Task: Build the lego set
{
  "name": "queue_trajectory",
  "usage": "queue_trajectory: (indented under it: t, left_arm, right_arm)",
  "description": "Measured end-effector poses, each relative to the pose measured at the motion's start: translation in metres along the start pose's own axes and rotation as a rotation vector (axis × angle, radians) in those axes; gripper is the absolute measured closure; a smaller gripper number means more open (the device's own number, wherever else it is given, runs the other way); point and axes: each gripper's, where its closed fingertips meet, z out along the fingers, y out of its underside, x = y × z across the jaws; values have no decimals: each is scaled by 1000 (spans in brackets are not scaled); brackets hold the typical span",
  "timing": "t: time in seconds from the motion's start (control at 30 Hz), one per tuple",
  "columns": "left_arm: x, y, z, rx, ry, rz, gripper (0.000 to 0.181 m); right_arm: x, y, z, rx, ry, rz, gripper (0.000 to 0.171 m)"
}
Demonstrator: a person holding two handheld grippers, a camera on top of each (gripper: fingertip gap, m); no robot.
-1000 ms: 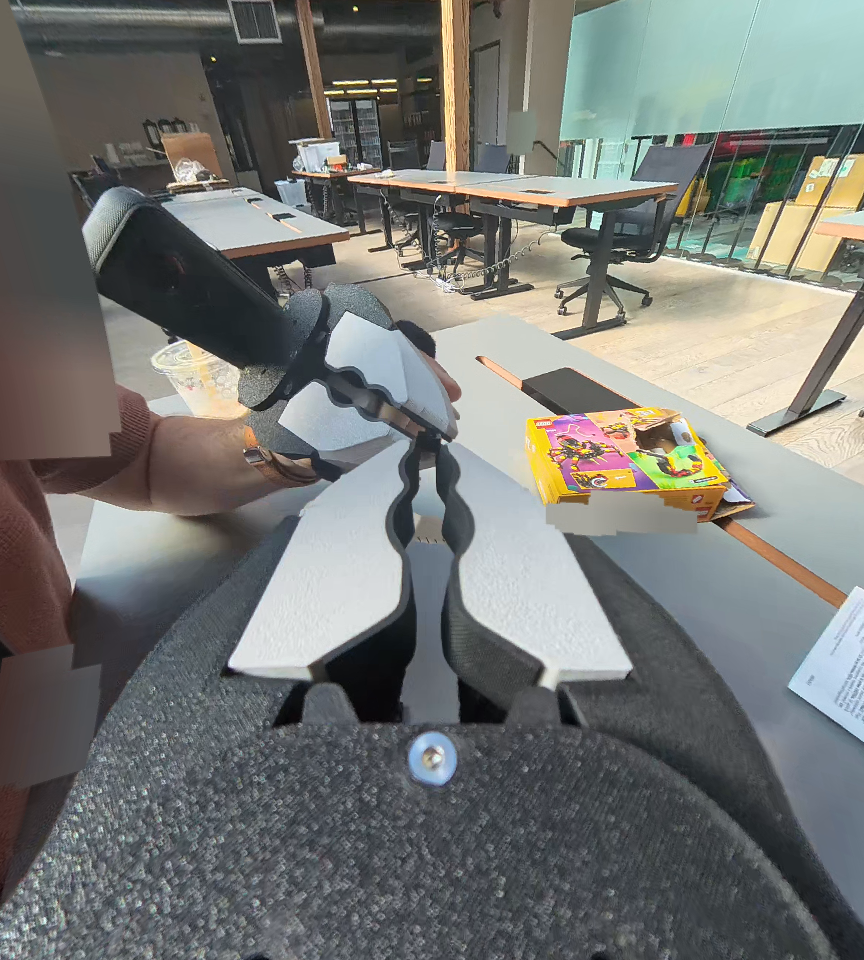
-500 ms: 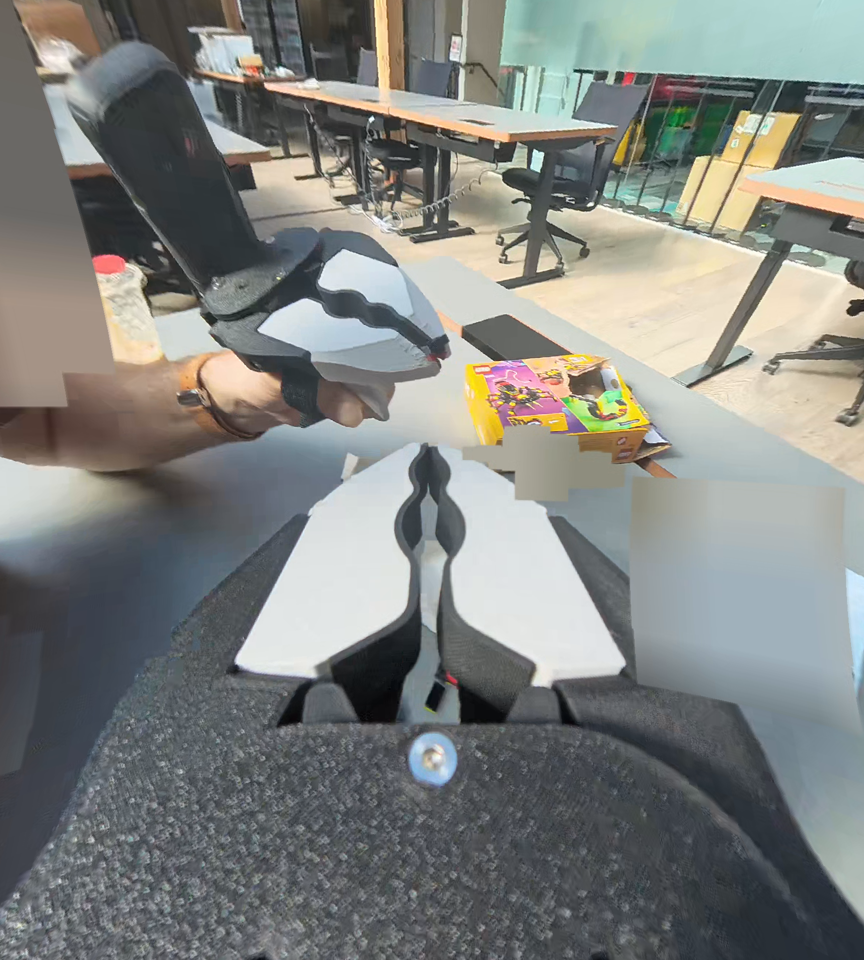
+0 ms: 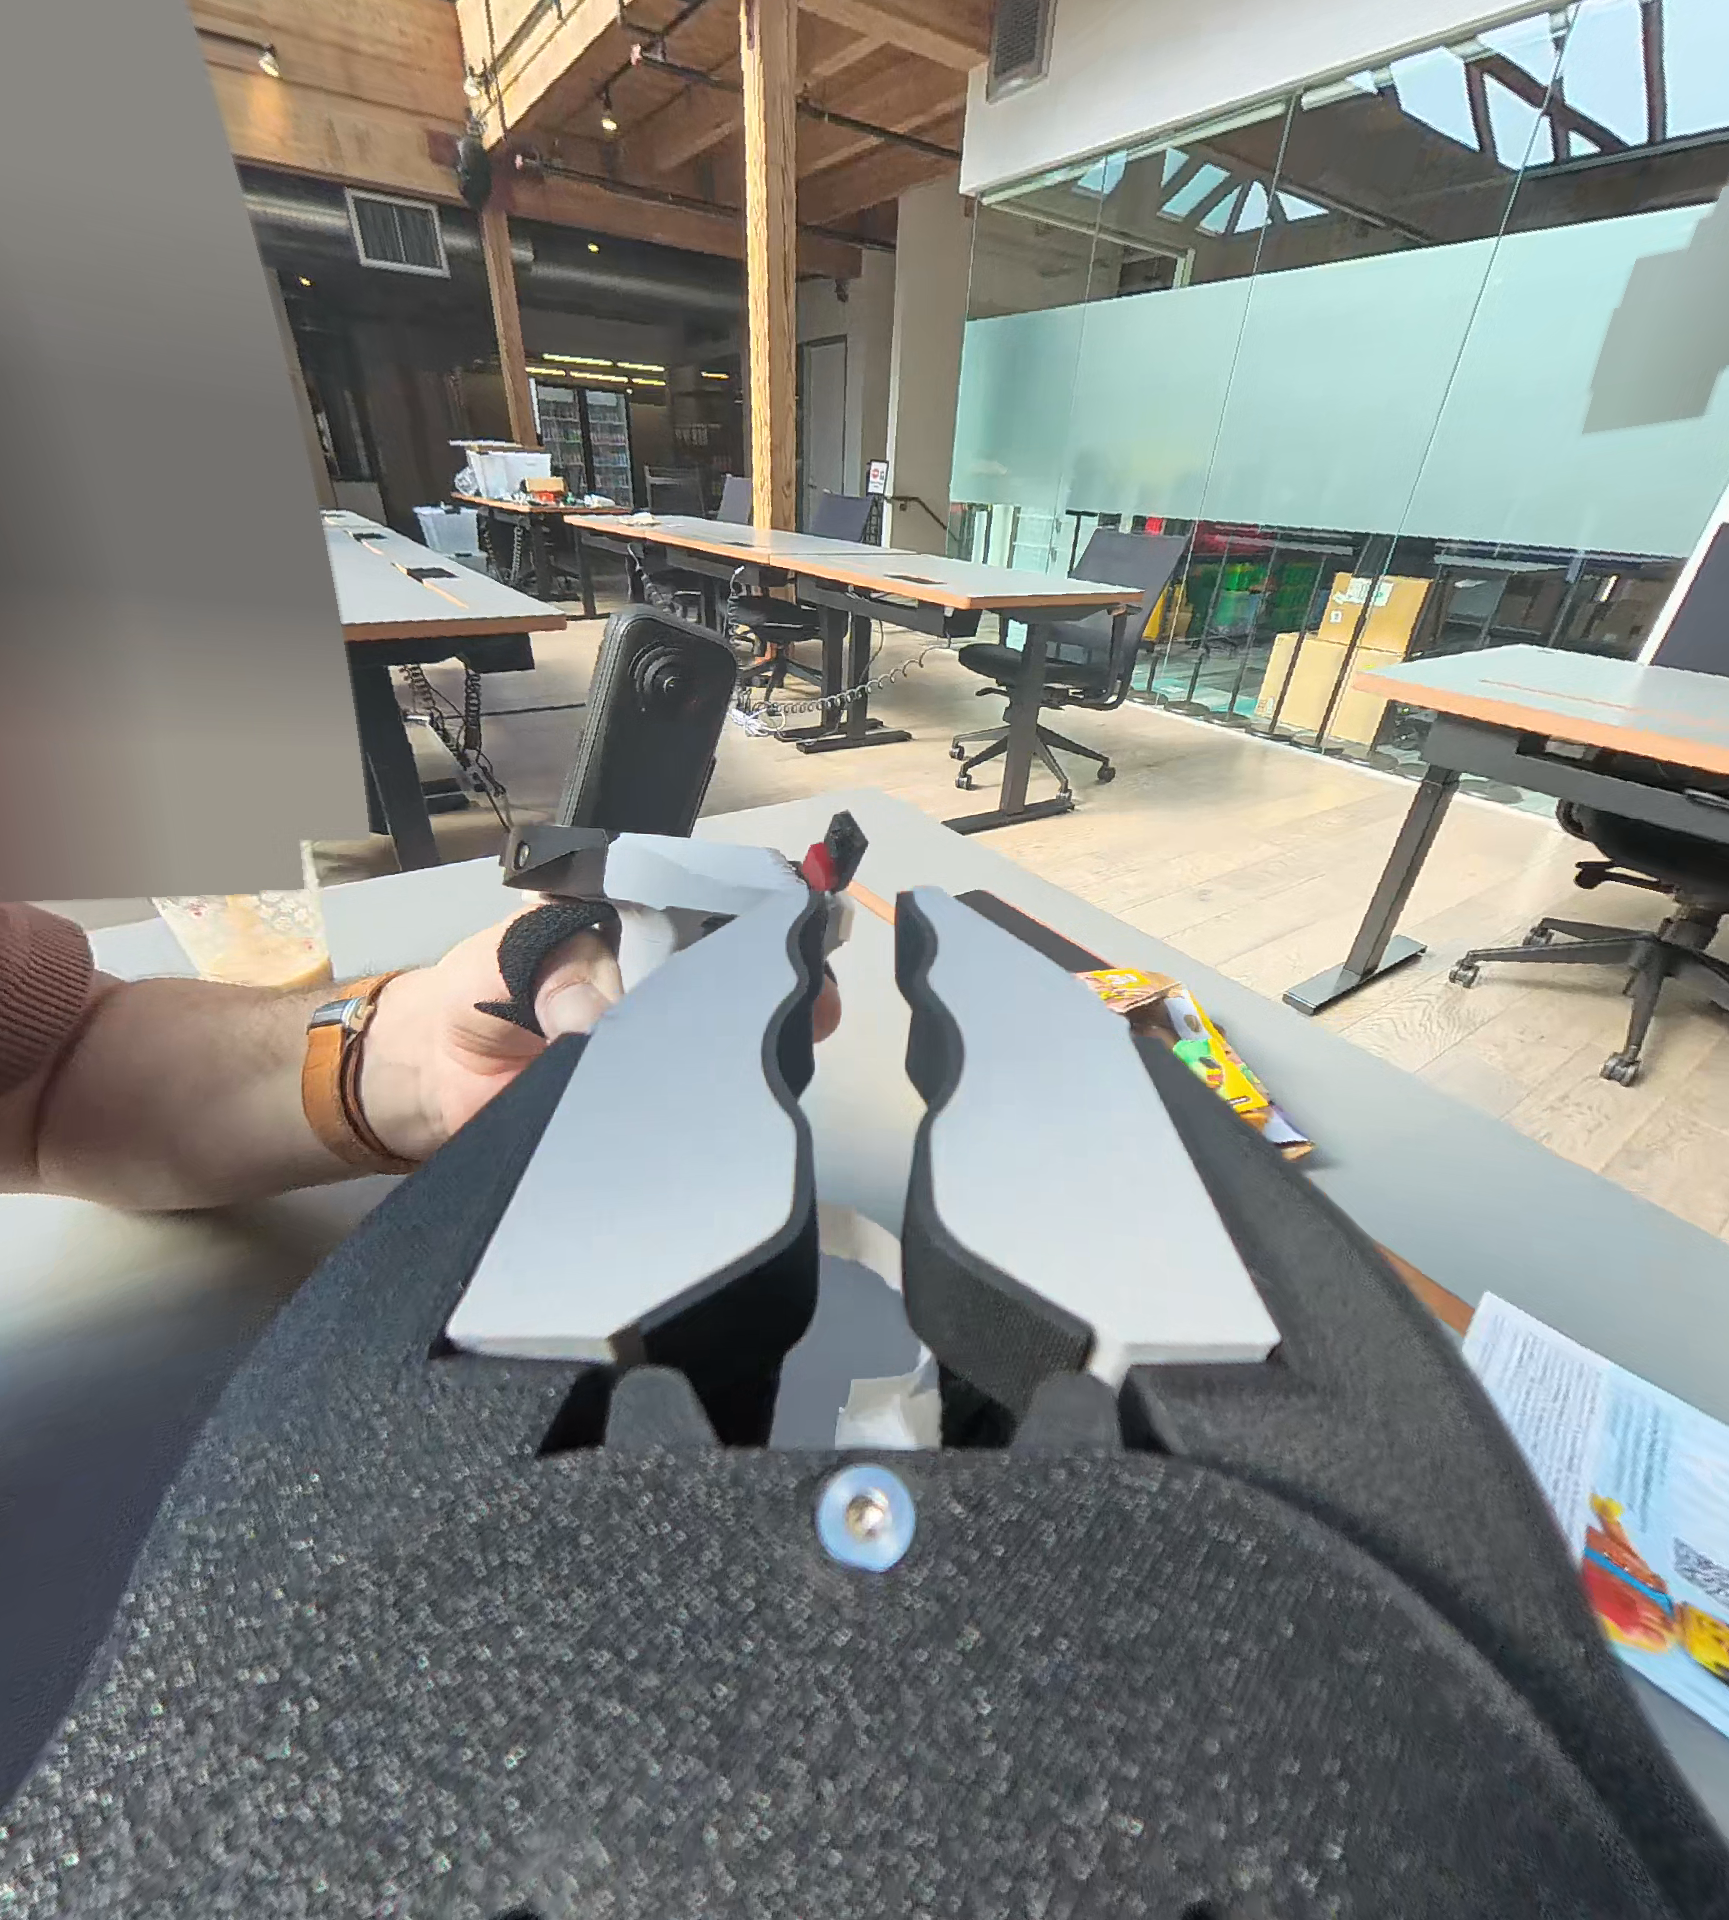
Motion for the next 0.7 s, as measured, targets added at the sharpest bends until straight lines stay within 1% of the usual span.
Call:
queue_trajectory:
  t: [0.03, 0.1, 0.17, 0.23, 0.3, 0.33, 0.4, 0.5, 0.57, 0.7]
  left_arm:
    - [2, -3, 0, 6, -4, 14, 181]
    - [7, -9, -1, 18, -1, 21, 181]
    - [11, -16, -1, 51, 7, -17, 181]
    - [10, -20, -2, 80, -30, -1, 181]
    - [7, -26, -6, 102, -113, 140, 181]
    - [9, -30, -8, 120, -147, 228, 181]
    - [18, -37, -9, 128, -185, 381, 181]
    - [29, -42, -9, 126, -248, 604, 181]
    - [35, -43, -9, 128, -280, 715, 181]
    - [39, -44, -8, 112, -321, 832, 181]
  right_arm:
    - [3, -5, -1, 4, 27, -54, 159]
    - [0, -18, -3, 28, 46, -225, 160]
    - [-7, -29, -2, 24, 51, -388, 162]
    - [-14, -33, 3, -16, 39, -448, 166]
    - [-23, -37, 8, -18, 4, -388, 168]
    - [-22, -40, 11, -4, 23, -343, 169]
    - [-19, -40, 14, -13, 45, -252, 164]
    - [-30, -49, 16, 83, -42, -40, 159]
    - [-33, -51, 18, 121, -80, 61, 157]
    - [-40, -46, 25, 140, -120, 125, 158]
